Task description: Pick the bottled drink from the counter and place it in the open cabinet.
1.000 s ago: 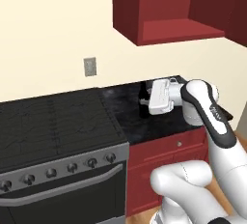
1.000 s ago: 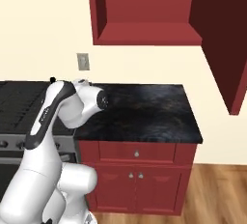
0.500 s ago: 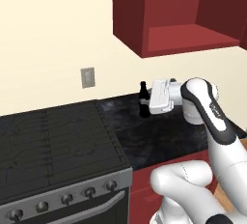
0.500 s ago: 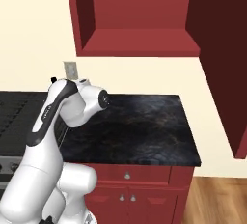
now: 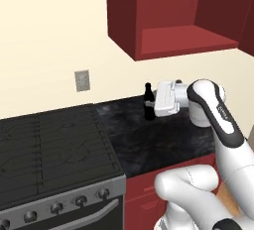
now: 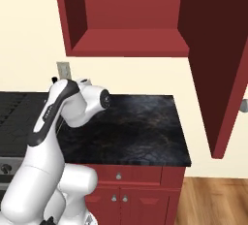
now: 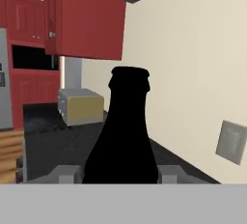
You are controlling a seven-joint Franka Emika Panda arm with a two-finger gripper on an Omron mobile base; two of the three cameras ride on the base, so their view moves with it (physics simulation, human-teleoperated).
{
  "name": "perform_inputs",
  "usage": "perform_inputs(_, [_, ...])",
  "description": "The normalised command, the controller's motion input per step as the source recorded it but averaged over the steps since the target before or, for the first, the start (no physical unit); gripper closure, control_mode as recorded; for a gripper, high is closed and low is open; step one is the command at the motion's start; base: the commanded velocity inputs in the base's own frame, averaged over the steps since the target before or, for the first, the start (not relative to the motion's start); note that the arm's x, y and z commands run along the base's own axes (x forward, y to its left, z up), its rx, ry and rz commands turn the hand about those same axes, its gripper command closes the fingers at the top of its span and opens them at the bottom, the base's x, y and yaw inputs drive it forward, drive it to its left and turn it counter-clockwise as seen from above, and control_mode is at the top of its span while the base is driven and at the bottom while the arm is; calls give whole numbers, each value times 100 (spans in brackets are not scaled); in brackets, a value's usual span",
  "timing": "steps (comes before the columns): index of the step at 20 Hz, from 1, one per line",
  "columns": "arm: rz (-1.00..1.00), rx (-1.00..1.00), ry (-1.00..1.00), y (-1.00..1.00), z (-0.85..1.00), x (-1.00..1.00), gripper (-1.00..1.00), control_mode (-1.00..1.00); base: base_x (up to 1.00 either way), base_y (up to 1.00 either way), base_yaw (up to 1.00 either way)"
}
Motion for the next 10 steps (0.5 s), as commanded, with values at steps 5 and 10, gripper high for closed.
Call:
perform_inputs(5, [-20, 2, -6, 0, 55, -2, 100, -100, 0, 0, 0])
perform_inputs(10, [-31, 0, 1, -2, 54, -6, 100, -100, 0, 0, 0])
